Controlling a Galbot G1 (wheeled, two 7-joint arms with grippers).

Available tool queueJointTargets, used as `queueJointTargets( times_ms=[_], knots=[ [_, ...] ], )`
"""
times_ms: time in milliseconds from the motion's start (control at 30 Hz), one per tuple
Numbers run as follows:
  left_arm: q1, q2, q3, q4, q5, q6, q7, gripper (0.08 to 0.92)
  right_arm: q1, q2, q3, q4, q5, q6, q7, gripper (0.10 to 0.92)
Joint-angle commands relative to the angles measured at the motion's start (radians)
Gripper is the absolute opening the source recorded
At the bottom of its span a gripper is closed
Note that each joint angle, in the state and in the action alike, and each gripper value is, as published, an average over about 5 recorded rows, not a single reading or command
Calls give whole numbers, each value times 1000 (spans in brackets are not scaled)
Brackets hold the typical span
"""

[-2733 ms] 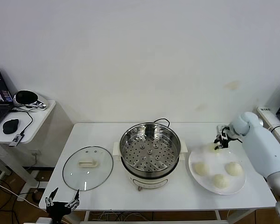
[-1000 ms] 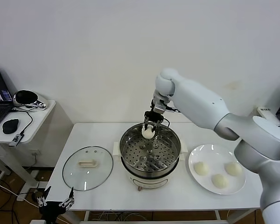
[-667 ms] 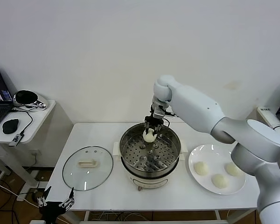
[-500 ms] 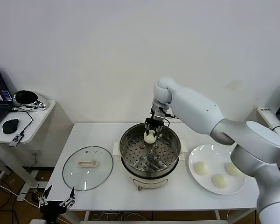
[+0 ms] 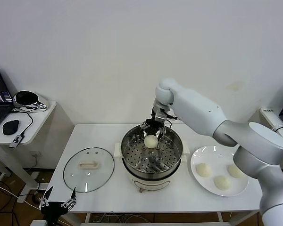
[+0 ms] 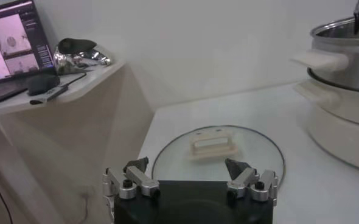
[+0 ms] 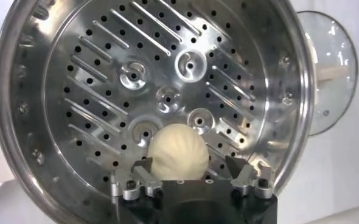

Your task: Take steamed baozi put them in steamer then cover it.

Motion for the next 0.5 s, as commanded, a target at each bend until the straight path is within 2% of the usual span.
queueJointTargets(
  times_ms=[33, 167, 367, 500],
  knots=[
    [-1, 2, 2, 1, 0, 0, 1, 823, 38, -56, 8, 67, 98, -55, -29, 822],
    [-4, 8, 9, 0, 0, 2, 2, 823, 89, -186, -8, 201, 164, -275, -31, 823],
    [-7, 18, 19, -3, -7, 11, 6, 823, 134, -425, -56, 390, 313, -713, -13, 823],
    [-10, 27, 29, -3, -11, 18, 8, 823, 116, -563, -64, 469, 359, -972, -11, 823]
  ],
)
